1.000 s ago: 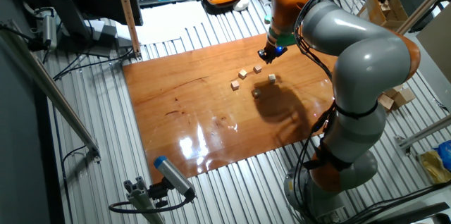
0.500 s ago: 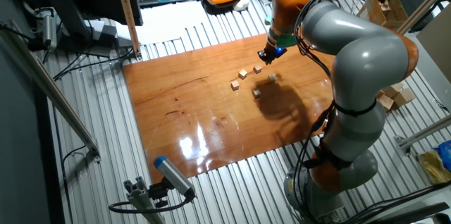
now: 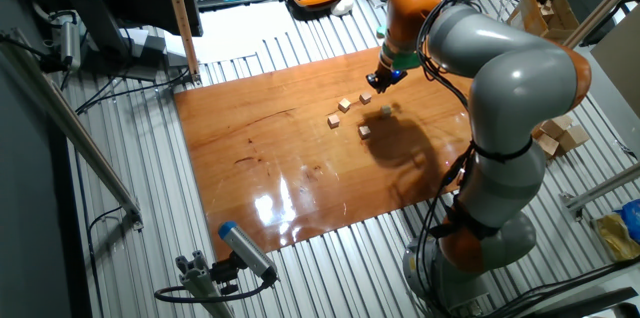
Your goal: Stack the blocks in a vertical line of five
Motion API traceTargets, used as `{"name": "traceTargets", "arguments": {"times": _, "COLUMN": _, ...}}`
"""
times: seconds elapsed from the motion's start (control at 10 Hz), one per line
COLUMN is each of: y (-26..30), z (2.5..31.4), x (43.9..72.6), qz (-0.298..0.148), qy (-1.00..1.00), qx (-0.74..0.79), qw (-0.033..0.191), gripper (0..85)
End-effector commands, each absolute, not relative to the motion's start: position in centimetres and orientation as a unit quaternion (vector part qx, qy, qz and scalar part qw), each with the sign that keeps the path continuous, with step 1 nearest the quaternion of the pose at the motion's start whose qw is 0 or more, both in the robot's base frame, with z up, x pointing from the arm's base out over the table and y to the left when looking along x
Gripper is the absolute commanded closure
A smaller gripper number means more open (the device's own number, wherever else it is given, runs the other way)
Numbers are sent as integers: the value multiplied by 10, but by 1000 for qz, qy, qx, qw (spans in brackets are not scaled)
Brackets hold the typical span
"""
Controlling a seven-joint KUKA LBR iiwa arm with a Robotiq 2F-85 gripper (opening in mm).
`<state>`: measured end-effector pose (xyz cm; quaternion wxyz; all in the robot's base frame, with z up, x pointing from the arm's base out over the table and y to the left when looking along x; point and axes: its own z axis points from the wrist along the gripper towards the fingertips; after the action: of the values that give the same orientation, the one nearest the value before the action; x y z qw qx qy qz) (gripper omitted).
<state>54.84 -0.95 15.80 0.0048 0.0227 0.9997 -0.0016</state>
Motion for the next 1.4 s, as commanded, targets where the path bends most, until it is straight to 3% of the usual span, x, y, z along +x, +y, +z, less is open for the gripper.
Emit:
{"name": "traceTargets", "arguments": {"times": 0.0, "y": -9, "z": 157, "x": 549, "qz": -2, "qy": 1000, "qx": 23, "qw": 6, "gripper": 850}}
{"name": "traceTargets", "arguments": {"times": 1.3, "y": 24, "z": 133, "x": 525, "qz": -7, "qy": 999, "qx": 32, "qw": 20, "gripper": 850}}
